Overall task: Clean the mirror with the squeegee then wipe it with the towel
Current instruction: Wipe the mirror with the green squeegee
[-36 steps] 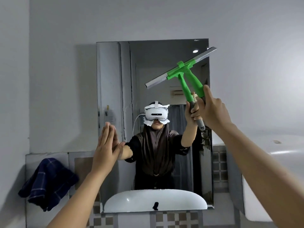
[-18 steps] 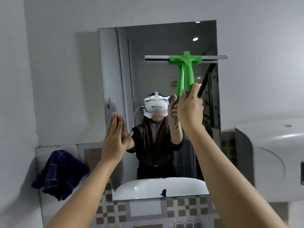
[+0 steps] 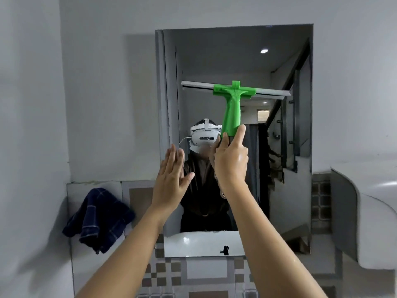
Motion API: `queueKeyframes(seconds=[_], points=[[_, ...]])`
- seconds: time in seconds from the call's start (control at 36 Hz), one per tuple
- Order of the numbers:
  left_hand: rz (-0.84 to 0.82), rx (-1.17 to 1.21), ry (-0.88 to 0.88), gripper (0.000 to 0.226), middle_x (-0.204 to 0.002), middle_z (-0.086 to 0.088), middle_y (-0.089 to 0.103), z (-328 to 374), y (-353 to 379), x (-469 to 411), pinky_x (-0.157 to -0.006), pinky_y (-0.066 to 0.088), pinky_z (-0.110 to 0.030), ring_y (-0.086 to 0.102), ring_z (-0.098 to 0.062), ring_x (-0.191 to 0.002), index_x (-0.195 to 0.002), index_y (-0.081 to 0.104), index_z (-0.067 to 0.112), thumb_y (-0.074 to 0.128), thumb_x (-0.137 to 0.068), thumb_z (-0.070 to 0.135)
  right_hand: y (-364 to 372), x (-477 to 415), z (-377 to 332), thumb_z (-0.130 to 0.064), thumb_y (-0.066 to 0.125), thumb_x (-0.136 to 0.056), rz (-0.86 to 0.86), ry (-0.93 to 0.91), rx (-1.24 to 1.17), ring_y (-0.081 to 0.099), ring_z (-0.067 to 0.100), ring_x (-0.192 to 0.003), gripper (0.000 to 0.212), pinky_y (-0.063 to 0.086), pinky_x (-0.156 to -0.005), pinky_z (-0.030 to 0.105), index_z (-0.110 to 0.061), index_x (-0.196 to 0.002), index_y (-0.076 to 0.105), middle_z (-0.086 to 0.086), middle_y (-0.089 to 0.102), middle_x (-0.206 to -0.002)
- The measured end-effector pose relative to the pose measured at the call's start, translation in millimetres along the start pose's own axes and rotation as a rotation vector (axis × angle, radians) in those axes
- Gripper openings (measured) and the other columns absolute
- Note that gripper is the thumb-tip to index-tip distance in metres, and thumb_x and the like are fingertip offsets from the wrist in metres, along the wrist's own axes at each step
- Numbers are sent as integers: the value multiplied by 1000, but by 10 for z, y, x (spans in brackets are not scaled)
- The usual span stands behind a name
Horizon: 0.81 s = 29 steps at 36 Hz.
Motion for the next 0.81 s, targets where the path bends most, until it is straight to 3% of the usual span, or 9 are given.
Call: queueKeyframes(seconds=[0.14,0.33,0.44,0.58,0.81], points=[[-15,-4,26,76,-157,-6,-2,-7,32,105,-117,10,-35,-4,-17,-145,-148,8,13,53,-92,35,175,117,-71,-35,31,-98,-38,-29,36,59,41,-93,51,38,-68,37,-19,-143,16,22,61,-105],[-42,6,48,71,-157,-9,1,-3,54,248,-118,12,-36,-3,-16,-145,-148,11,11,28,-89,47,493,351,-162,-35,30,-98,-110,-160,138,59,39,-94,51,39,-65,37,-17,-143,14,18,63,-103],[-59,13,57,72,-157,-9,1,-16,57,318,-118,13,-38,-3,-17,-145,-148,10,10,30,-89,46,557,429,-138,-34,31,-98,-137,-219,188,59,38,-96,53,41,-65,38,-16,-144,11,18,63,-105],[-62,30,63,75,-157,-9,-1,-35,96,428,-118,15,-39,-3,-18,-145,-148,9,11,53,-92,35,436,426,-111,-31,33,-99,-164,-344,242,62,36,-81,49,35,-54,32,-16,-142,17,17,65,-97],[10,80,-7,73,-156,3,-7,-51,145,564,-112,26,-35,-7,-9,-144,-147,-5,26,41,-92,42,166,261,46,-32,40,-97,-220,-545,347,60,38,-66,53,46,-51,37,-27,-144,18,13,64,-89]])
Point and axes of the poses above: each hand's wrist, its own x-axis away from the middle knuckle, its own y-axis out of the palm, z = x × y, the point moved 9 cm from there along -x, towards the middle knuckle
